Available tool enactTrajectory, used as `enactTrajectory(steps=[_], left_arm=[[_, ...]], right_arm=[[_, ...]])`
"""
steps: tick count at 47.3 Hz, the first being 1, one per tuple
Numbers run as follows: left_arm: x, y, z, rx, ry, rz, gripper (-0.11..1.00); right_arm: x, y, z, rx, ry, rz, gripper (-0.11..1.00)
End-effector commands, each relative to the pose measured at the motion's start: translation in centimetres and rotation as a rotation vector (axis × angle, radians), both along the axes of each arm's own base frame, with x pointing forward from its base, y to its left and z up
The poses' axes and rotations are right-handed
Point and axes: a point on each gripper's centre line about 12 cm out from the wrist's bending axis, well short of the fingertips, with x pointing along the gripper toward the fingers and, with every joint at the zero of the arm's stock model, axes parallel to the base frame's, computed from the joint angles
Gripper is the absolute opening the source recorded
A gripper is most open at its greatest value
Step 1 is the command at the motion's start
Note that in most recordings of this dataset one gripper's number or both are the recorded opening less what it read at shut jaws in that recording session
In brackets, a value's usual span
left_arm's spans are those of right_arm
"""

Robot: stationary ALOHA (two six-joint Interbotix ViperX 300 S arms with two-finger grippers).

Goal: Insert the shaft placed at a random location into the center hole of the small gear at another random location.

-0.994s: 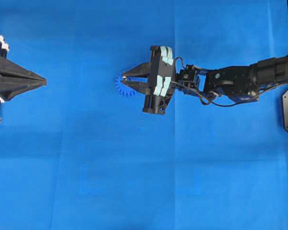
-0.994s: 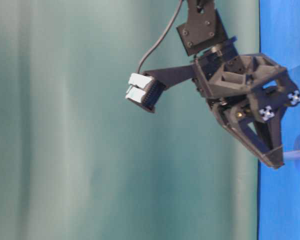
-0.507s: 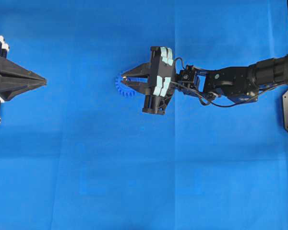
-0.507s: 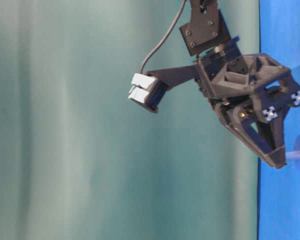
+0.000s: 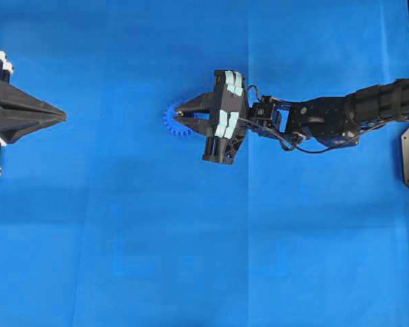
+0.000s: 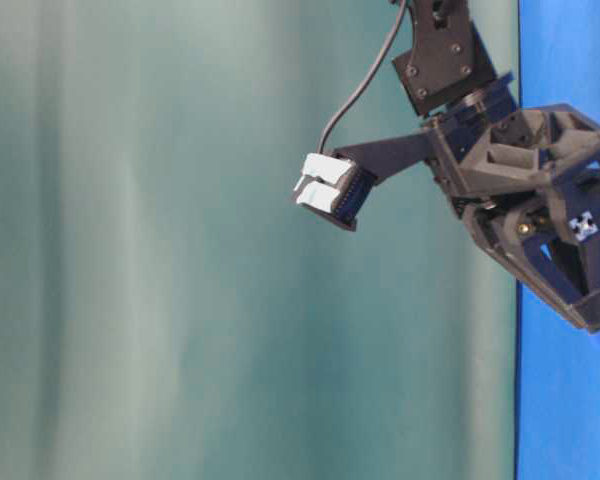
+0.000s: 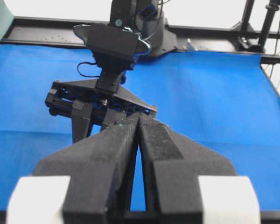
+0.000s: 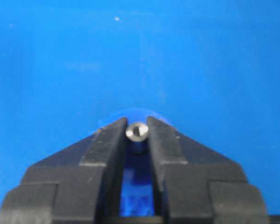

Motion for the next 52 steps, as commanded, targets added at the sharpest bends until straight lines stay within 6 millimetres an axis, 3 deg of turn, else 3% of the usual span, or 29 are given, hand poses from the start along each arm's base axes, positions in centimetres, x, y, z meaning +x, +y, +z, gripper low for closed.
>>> enactTrajectory(steps=[1, 36, 41, 52], left_arm=[[0.2, 0.0, 0.4, 0.0, -0.012, -0.002, 0.0], [0.2, 0.0, 0.4, -0.012, -0.012, -0.002, 0.0], [0.2, 0.0, 0.3, -0.014, -0.011, -0.002, 0.0], [0.2, 0.0, 0.4, -0.014, -0.015, -0.002, 0.0]], right_arm=[[0.3, -0.1, 0.7, -0.001, -0.014, -0.001, 0.03], [0.3, -0.2, 0.8, 0.02, 0.003, -0.015, 0.05], [0.4, -0.2, 1.4, 0.021, -0.012, -0.018, 0.2], [0.1, -0.2, 3.9, 0.015, -0.065, -0.016, 0.81]])
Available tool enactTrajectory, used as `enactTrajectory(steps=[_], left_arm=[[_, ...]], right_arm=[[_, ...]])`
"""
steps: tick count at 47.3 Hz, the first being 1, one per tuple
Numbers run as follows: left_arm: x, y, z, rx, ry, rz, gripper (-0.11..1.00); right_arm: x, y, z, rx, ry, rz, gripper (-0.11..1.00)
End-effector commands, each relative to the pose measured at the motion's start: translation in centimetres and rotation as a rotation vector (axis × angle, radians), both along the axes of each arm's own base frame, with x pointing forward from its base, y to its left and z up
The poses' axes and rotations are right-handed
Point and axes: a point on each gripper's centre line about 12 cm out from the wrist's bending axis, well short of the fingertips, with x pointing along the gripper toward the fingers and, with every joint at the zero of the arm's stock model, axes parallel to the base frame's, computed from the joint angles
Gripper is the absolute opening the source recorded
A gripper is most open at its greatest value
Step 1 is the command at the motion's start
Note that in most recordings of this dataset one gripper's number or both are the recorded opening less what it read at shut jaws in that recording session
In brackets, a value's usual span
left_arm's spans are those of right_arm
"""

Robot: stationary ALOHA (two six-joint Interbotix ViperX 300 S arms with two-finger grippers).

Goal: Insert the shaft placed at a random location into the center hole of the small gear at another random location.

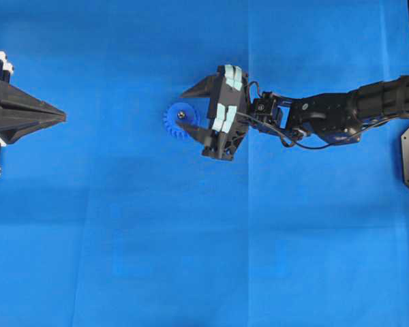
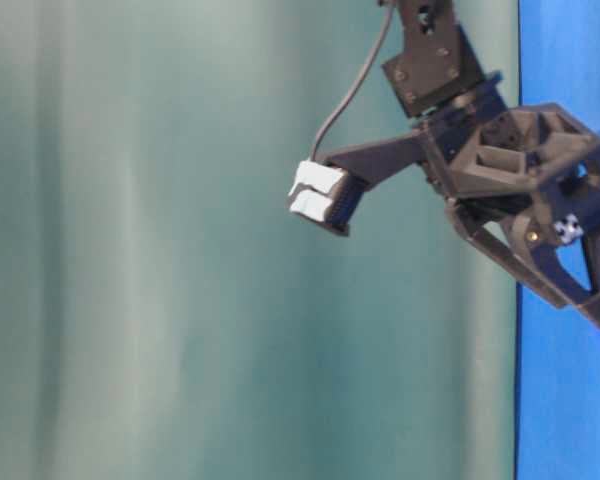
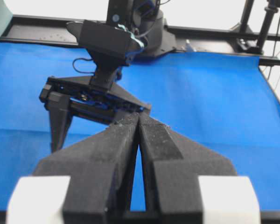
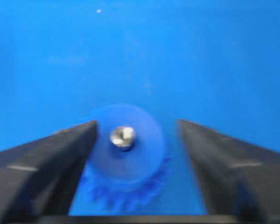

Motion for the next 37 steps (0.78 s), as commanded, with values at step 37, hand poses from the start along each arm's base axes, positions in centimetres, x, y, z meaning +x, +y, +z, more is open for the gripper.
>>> enactTrajectory(steps=[37], left_arm=[[0.2, 0.0, 0.4, 0.001, -0.015, 0.0, 0.0]], right_arm=[[-2.8, 0.6, 10.7, -0.035, -0.212, 0.023, 0.73]])
